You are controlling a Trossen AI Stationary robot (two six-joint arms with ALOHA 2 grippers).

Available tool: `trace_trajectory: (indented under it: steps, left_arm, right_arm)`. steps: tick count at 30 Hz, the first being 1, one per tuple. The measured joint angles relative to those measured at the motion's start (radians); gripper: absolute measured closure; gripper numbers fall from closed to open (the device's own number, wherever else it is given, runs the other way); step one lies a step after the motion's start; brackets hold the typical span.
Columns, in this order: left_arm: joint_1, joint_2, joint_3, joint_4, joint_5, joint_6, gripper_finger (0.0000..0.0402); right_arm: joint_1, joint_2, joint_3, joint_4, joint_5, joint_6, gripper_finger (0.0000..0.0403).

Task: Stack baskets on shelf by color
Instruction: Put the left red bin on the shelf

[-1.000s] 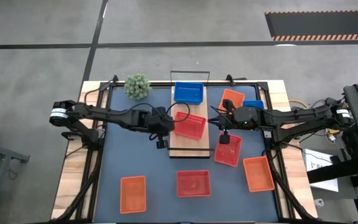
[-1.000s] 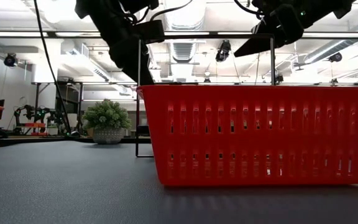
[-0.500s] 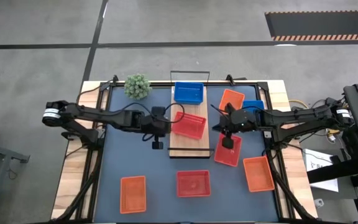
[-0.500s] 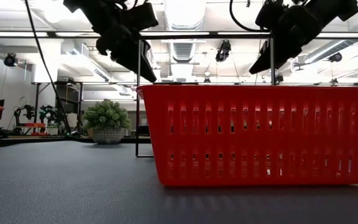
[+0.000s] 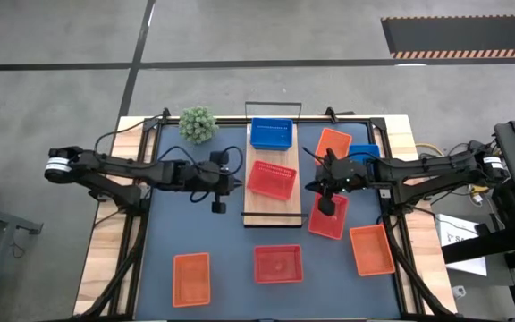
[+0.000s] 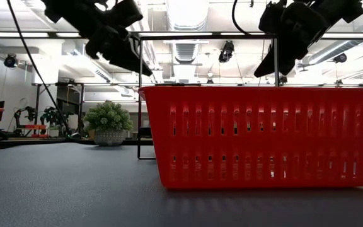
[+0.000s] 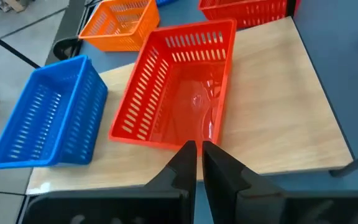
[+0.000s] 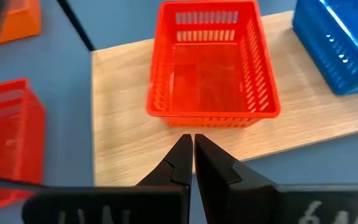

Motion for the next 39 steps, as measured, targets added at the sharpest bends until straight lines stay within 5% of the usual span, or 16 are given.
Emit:
trace_trajectory:
  steps: [22,28,34,39]
  left_arm:
    - [0.0,-0.082,-0.098,0.144,-0.025,-0.005,0.0392]
    - [0.0,-0.081,-0.136,0.146,-0.025,-0.079,0.0392]
    - [0.0,-0.066,-0.191,0.15,-0.022,-0.151,0.0392]
    - [0.006,-0.008,-0.232,0.238,-0.021,-0.155,0.0392]
  right_arm:
    - [-0.234,0.299,0.024,0.227,0.02,-0.155,0.0394]
    - [-0.259,0.247,0.043,0.105,-0.051,-0.153,0.0394]
    - [-0.242,0.226,0.037,0.046,-0.27,-0.126,0.0394]
    - [-0.217,0.241,0.022,0.055,-0.272,-0.125,0.0394]
